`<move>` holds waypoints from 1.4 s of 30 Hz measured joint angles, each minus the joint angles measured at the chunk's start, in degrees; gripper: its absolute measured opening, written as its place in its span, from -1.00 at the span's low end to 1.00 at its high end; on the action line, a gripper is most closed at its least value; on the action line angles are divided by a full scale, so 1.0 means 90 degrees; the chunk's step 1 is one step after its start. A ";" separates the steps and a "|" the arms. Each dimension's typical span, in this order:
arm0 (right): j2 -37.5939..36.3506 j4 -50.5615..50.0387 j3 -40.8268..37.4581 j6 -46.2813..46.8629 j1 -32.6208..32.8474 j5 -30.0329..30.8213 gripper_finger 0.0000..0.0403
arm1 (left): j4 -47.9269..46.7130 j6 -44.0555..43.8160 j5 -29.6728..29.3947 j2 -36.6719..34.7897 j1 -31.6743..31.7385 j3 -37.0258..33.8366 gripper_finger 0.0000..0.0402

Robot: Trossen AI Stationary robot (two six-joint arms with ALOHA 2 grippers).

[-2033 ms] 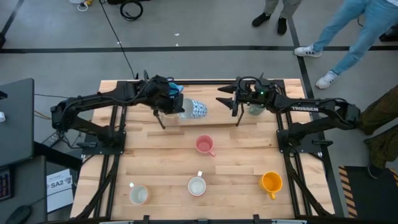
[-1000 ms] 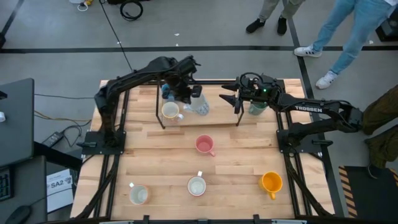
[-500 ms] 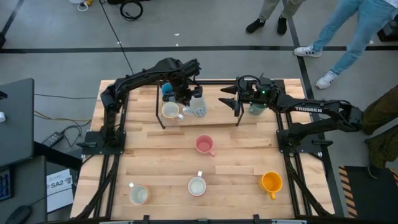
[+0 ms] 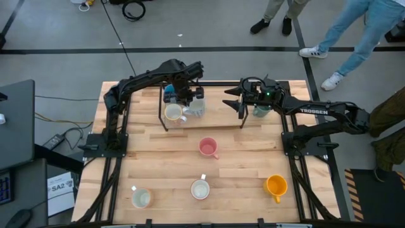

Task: Place coffee mugs
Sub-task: Put the blue patterned mug on the shelf

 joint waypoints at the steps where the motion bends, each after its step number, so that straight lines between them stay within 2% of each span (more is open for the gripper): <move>1: 0.0000 -0.0001 0.0000 0.0000 0.0000 0.0000 0.24 | 0.0007 -0.0001 -0.0007 0.0000 0.0000 0.0000 -0.85; 16: 0.0004 -0.0041 0.0000 -0.0002 0.0000 0.0000 0.24 | 0.0049 0.0184 0.0311 0.0493 -0.0015 -0.0002 -0.85; 25: 0.0005 -0.0048 0.0000 -0.0002 0.0000 0.0000 0.24 | -0.0238 0.0320 0.0020 0.0493 -0.0007 -0.0002 -0.84; 37: 0.0005 -0.0049 0.0000 -0.0002 0.0000 0.0000 0.24 | -0.0181 0.0563 -0.0019 0.0493 -0.0007 -0.0002 -0.84; 42: 0.0005 -0.0049 0.0000 -0.0002 0.0000 0.0000 0.24 | -0.0143 0.0565 -0.0022 0.0493 -0.0007 -0.0002 -0.77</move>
